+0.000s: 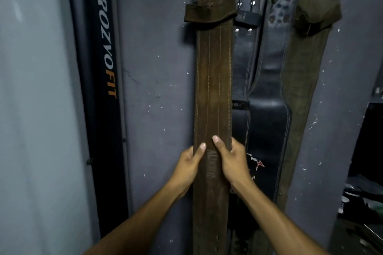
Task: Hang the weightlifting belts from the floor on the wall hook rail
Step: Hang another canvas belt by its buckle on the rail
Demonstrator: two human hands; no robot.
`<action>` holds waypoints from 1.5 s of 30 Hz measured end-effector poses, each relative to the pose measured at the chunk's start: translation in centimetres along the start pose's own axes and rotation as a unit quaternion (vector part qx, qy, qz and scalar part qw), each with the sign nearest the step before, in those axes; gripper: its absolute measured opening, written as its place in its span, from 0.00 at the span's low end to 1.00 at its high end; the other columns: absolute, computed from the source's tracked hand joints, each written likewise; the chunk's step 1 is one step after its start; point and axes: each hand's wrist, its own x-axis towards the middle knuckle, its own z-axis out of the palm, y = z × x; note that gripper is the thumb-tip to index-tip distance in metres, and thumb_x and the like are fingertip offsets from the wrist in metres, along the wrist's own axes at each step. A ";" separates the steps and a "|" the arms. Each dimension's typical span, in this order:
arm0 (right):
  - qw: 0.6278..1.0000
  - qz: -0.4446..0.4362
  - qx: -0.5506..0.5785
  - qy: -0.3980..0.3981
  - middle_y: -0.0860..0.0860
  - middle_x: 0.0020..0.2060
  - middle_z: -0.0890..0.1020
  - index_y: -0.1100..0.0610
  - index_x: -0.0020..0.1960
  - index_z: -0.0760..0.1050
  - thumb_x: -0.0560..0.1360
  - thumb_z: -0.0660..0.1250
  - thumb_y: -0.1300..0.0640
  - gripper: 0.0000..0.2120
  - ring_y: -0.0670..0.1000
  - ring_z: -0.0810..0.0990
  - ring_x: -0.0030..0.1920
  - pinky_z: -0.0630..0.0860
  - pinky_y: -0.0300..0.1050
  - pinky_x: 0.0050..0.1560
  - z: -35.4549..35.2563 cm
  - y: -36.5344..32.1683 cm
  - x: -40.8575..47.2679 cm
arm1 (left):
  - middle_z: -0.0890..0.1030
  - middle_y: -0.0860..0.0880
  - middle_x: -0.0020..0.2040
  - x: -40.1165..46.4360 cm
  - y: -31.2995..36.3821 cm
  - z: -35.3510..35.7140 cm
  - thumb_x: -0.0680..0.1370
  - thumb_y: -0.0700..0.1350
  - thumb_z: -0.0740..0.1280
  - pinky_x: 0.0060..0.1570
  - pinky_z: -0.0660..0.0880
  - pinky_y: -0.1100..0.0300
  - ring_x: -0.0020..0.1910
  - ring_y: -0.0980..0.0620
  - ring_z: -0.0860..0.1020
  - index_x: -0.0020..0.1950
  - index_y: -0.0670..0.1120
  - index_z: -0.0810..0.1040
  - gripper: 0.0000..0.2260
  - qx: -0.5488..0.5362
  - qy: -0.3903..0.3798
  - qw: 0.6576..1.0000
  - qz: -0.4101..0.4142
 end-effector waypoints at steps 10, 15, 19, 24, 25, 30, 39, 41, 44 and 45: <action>0.996 0.062 0.053 -0.038 0.53 0.52 0.89 0.57 0.58 0.85 0.81 0.71 0.56 0.09 0.53 0.88 0.55 0.83 0.51 0.59 -2.0 1.1 -5.5 | 0.88 0.48 0.56 -6.8 -1.1 1.4 0.86 0.48 0.61 0.52 0.81 0.63 0.57 0.51 0.86 0.65 0.46 0.81 0.13 0.022 0.054 0.998 -0.031; 0.980 0.169 0.054 -0.096 0.53 0.54 0.89 0.55 0.60 0.83 0.80 0.72 0.59 0.10 0.55 0.88 0.57 0.82 0.56 0.63 -4.3 6.5 -13.0 | 0.84 0.49 0.65 -14.4 -7.8 -1.0 0.81 0.60 0.60 0.70 0.75 0.53 0.65 0.53 0.82 0.64 0.54 0.80 0.18 0.090 0.030 0.983 -0.158; 0.975 0.202 0.078 -0.058 0.55 0.54 0.89 0.56 0.60 0.83 0.81 0.70 0.62 0.09 0.60 0.87 0.58 0.84 0.52 0.58 -4.6 7.5 -16.5 | 0.86 0.52 0.61 -18.4 -9.9 -0.3 0.85 0.54 0.59 0.67 0.77 0.55 0.64 0.52 0.83 0.63 0.53 0.82 0.14 0.099 0.063 0.979 -0.169; 0.970 0.220 0.093 -0.041 0.59 0.56 0.88 0.61 0.62 0.82 0.81 0.70 0.60 0.11 0.61 0.86 0.59 0.83 0.56 0.61 -5.2 5.0 -18.7 | 0.87 0.52 0.57 -20.5 -8.0 0.9 0.86 0.54 0.58 0.62 0.80 0.59 0.61 0.54 0.84 0.63 0.52 0.82 0.15 0.108 0.048 0.978 -0.170; 0.969 0.226 0.092 -0.048 0.59 0.56 0.88 0.61 0.63 0.82 0.81 0.70 0.60 0.11 0.60 0.86 0.59 0.82 0.55 0.62 -5.6 4.7 -19.8 | 0.87 0.54 0.56 -21.1 -7.9 0.8 0.86 0.54 0.57 0.62 0.79 0.61 0.60 0.55 0.84 0.62 0.54 0.82 0.15 0.114 0.040 0.978 -0.170; 0.961 0.265 0.020 -0.081 0.53 0.56 0.88 0.58 0.63 0.81 0.79 0.72 0.64 0.13 0.49 0.87 0.55 0.83 0.41 0.57 -7.2 5.8 -26.5 | 0.86 0.51 0.60 -25.1 -10.6 -0.7 0.86 0.54 0.59 0.63 0.79 0.59 0.61 0.56 0.83 0.65 0.51 0.80 0.14 0.147 -0.033 0.963 -0.224; 0.953 0.301 -0.001 -0.043 0.53 0.49 0.88 0.66 0.62 0.80 0.81 0.68 0.68 0.11 0.46 0.88 0.48 0.84 0.40 0.51 -5.9 7.1 -32.7 | 0.86 0.50 0.60 -30.9 -13.8 -4.4 0.83 0.56 0.64 0.63 0.80 0.46 0.59 0.51 0.85 0.65 0.52 0.79 0.14 0.206 -0.022 0.950 -0.234; 0.945 0.320 -0.035 -0.054 0.54 0.53 0.88 0.64 0.64 0.80 0.81 0.70 0.64 0.12 0.50 0.88 0.52 0.83 0.39 0.54 -5.8 7.5 -34.1 | 0.85 0.52 0.60 -31.7 -14.5 -4.9 0.77 0.69 0.65 0.63 0.80 0.44 0.60 0.50 0.84 0.62 0.59 0.77 0.20 0.232 -0.017 0.940 -0.251; 0.914 0.371 -0.147 -0.081 0.51 0.56 0.83 0.61 0.67 0.76 0.80 0.73 0.56 0.19 0.46 0.83 0.53 0.77 0.30 0.51 -7.0 9.0 -37.3 | 0.83 0.51 0.62 -33.9 -18.6 -7.2 0.64 0.81 0.64 0.65 0.77 0.40 0.63 0.48 0.82 0.54 0.71 0.70 0.24 0.236 0.012 0.923 -0.305; 0.900 0.389 -0.180 -0.082 0.51 0.58 0.82 0.59 0.69 0.75 0.79 0.74 0.53 0.22 0.48 0.82 0.56 0.76 0.34 0.55 -7.7 9.8 -38.4 | 0.83 0.50 0.63 -34.7 -19.6 -7.7 0.63 0.81 0.65 0.67 0.77 0.40 0.64 0.47 0.81 0.56 0.69 0.70 0.28 0.231 0.025 0.918 -0.321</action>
